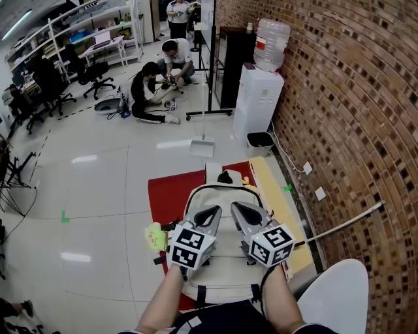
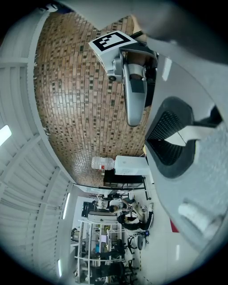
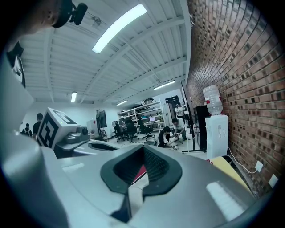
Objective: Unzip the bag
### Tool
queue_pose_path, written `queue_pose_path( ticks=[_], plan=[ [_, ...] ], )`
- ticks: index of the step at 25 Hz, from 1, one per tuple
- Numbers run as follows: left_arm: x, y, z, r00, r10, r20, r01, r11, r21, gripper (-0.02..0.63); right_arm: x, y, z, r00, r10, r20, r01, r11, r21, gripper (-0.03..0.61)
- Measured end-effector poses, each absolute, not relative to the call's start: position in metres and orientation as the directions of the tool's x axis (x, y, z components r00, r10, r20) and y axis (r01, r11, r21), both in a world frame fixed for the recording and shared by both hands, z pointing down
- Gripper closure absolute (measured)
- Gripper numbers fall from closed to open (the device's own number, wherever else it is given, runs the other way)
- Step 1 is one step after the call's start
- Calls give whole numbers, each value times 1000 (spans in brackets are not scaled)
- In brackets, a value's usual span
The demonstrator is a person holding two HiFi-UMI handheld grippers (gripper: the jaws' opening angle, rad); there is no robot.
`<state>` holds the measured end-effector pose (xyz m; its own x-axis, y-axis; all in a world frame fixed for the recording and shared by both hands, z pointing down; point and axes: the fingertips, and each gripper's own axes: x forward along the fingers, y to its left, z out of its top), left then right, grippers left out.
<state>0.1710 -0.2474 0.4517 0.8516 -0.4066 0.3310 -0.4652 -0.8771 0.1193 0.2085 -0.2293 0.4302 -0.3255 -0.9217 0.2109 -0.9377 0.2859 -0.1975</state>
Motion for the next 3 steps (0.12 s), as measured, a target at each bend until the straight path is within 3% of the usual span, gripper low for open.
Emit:
queue_pose_path(
  ticks=[3],
  plan=[
    [168,-247,450,853,-406,328,-464,-878,120,611,205,-229,429,-326,-922,211,-938,286,-196,574]
  ],
)
